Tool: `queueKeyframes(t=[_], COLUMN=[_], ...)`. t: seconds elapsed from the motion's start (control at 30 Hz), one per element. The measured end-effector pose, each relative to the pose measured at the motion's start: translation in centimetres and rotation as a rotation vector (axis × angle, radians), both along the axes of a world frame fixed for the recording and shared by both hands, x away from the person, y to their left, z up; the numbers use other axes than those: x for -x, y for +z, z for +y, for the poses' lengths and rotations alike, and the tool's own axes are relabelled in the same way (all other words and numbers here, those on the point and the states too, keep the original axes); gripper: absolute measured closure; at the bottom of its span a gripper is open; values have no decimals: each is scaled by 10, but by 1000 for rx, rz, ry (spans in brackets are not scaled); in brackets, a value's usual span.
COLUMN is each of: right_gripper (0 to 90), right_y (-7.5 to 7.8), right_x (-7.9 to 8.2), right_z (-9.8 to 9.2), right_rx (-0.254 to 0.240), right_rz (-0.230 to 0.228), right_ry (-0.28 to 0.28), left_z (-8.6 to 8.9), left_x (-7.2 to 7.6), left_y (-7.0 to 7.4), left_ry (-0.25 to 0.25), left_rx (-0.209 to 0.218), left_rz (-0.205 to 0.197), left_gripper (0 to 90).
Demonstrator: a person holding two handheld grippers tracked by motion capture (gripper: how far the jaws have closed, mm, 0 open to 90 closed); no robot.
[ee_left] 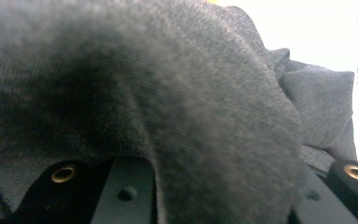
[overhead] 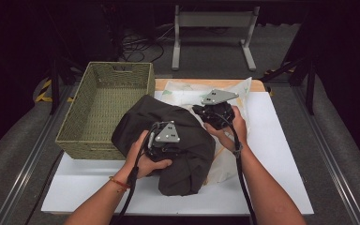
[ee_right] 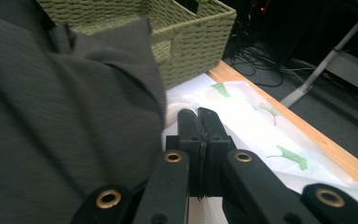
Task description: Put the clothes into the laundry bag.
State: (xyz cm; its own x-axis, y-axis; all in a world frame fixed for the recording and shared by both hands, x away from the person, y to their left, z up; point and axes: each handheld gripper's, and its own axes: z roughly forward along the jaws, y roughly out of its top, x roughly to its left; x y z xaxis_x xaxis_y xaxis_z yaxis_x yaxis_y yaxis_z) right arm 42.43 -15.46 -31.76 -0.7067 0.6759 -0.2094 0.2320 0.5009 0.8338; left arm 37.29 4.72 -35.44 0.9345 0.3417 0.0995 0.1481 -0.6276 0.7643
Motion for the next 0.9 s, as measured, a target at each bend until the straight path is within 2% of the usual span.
queueKeyframes(t=[0.03,0.07,0.2,0.27,0.33,0.4,0.47,0.67,0.7,0.73,0.77,0.9], right_gripper=[895,895,895,895,895,896,896,897,897,897,897,897], right_y=[2,4,8,9,9,11,11,8,8,8,7,-3], right_x=[3,5,11,15,16,19,21,26,28,28,29,34], right_z=[2,2,4,4,3,3,2,-3,-4,-4,-5,-9], right_rx=[-6,-11,-27,-39,-44,-56,-61,-105,-114,-114,-120,-126], right_rz=[-2,-1,5,12,15,20,25,65,71,71,78,104], right_ry=[13,20,39,48,50,58,61,78,83,83,86,85], left_z=[-2,-3,-1,-1,-2,-6,-10,-24,-25,-25,-26,-25], left_x=[-6,-8,-14,-15,-18,-22,-26,-45,-49,-49,-53,-59], left_y=[-1,-1,4,4,7,6,4,-13,-16,-16,-20,-24], left_ry=[26,39,130,143,182,201,223,358,383,383,410,444], left_rx=[19,25,74,84,106,100,100,93,103,103,127,161], left_rz=[24,31,11,8,8,7,25,43,42,42,57,72], left_gripper=[741,741,741,742,742,742,741,738,738,736,736,731])
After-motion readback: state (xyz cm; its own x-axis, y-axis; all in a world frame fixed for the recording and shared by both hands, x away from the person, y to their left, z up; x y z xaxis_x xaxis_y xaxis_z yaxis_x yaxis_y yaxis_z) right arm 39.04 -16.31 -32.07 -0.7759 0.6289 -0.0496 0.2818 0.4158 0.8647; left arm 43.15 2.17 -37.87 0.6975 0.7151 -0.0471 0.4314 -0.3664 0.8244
